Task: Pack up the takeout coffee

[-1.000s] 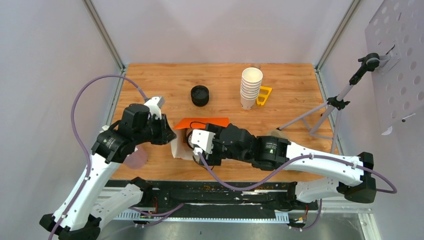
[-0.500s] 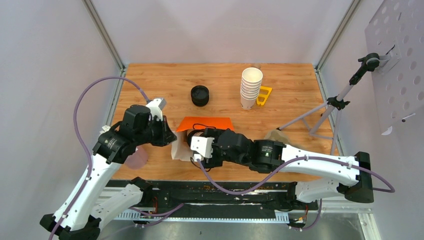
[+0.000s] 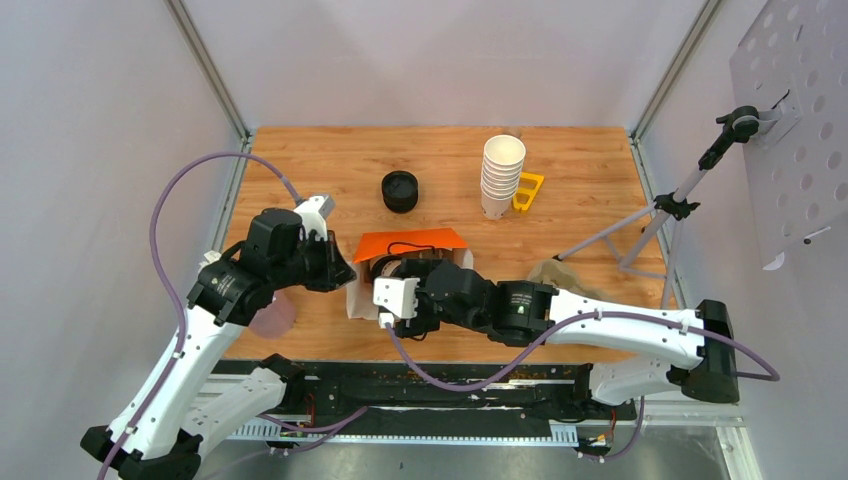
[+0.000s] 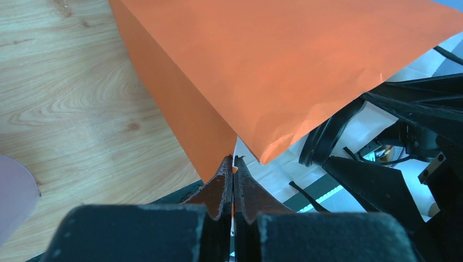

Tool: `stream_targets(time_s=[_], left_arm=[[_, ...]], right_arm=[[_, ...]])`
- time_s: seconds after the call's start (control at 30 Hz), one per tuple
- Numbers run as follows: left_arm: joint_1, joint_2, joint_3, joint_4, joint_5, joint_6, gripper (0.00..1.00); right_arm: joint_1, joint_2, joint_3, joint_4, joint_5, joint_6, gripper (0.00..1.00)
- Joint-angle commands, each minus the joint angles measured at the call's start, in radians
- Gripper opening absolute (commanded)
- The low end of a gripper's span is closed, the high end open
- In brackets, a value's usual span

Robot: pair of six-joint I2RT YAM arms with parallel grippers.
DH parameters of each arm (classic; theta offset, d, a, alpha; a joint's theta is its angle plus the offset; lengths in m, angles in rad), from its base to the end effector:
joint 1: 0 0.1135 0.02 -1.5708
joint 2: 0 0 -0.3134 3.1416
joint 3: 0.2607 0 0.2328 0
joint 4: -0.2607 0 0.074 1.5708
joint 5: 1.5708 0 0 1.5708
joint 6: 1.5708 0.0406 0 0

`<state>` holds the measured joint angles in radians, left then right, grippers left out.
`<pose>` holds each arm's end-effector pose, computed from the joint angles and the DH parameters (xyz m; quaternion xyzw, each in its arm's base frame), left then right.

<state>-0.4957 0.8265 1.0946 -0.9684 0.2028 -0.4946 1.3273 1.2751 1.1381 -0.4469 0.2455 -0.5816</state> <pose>0.0803 -0.0527 0.3882 0.0432 0.9021 -0.2801 0.3255 0.0709 0.2444 0.3795 -0.6797 0.5526 0.0708 0.4771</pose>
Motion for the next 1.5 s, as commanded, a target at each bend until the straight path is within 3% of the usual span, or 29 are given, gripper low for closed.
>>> stream_targets(time_s=[0.0, 1.1, 1.47], left_arm=[[0.003, -0.009, -0.007, 0.034, 0.022, -0.010, 0.00], [0.003, -0.007, -0.035, 0.047, 0.039, -0.021, 0.00], [0.003, -0.013, -0.039, 0.040, 0.015, 0.001, 0.00]], right_arm=[[0.005, 0.021, 0.012, 0.063, 0.011, -0.009, 0.68], [0.041, 0.130, 0.037, 0.195, 0.072, 0.060, 0.68], [0.043, 0.033, 0.074, 0.027, 0.162, 0.021, 0.69]])
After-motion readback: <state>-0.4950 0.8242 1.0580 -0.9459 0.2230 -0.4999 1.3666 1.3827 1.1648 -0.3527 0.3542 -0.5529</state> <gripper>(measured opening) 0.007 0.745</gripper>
